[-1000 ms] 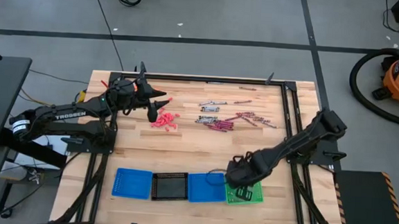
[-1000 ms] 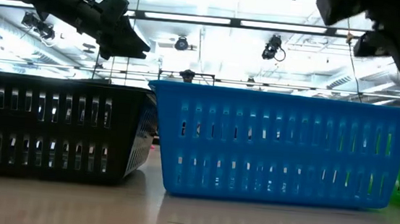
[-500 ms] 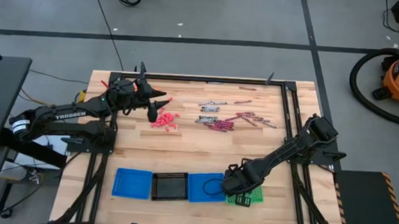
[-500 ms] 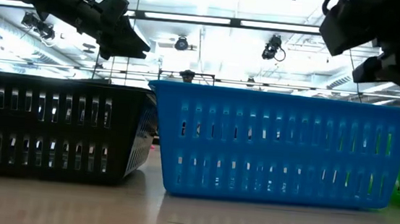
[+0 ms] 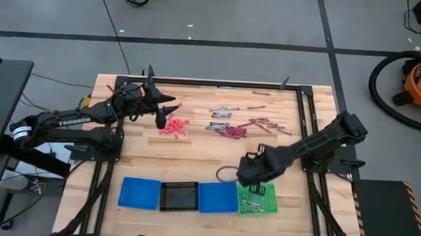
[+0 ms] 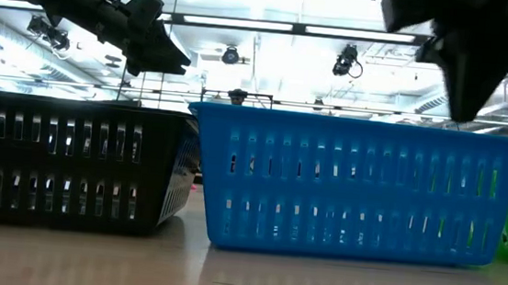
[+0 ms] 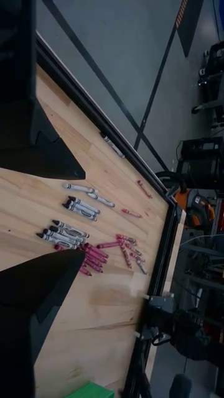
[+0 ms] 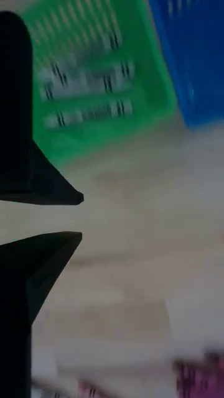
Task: Sort crayons
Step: Put the white crayon into the green bin
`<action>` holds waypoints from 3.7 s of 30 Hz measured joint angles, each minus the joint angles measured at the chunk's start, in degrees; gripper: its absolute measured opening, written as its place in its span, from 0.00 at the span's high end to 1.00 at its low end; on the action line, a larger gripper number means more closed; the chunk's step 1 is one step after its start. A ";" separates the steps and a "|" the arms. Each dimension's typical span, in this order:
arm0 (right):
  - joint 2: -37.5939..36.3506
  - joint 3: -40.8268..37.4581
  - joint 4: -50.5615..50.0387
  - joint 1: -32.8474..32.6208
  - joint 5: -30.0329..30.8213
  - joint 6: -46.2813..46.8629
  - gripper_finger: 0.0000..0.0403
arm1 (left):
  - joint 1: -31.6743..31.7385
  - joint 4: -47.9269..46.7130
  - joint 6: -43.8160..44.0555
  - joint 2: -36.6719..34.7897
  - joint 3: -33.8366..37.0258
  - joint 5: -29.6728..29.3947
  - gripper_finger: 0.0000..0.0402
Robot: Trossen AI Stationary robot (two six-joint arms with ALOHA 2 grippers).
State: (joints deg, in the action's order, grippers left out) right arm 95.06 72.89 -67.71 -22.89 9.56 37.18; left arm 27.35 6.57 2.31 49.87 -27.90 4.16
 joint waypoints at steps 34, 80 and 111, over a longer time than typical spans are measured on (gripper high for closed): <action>-8.66 -23.15 7.15 45.08 -1.66 -20.50 0.78 | 0.11 0.27 -0.13 0.00 0.00 -0.02 0.49; 6.56 -22.95 2.09 55.59 -3.56 -38.67 0.99 | 0.11 0.39 -0.11 0.00 0.00 -0.02 0.49; -13.93 -22.30 15.53 19.62 -14.16 -9.96 0.98 | 0.11 0.17 -0.11 0.00 0.00 -0.03 0.49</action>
State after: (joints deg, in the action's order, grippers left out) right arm 81.13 50.59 -52.18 -3.27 -4.60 27.22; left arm 27.46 6.74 2.20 49.87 -27.90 4.13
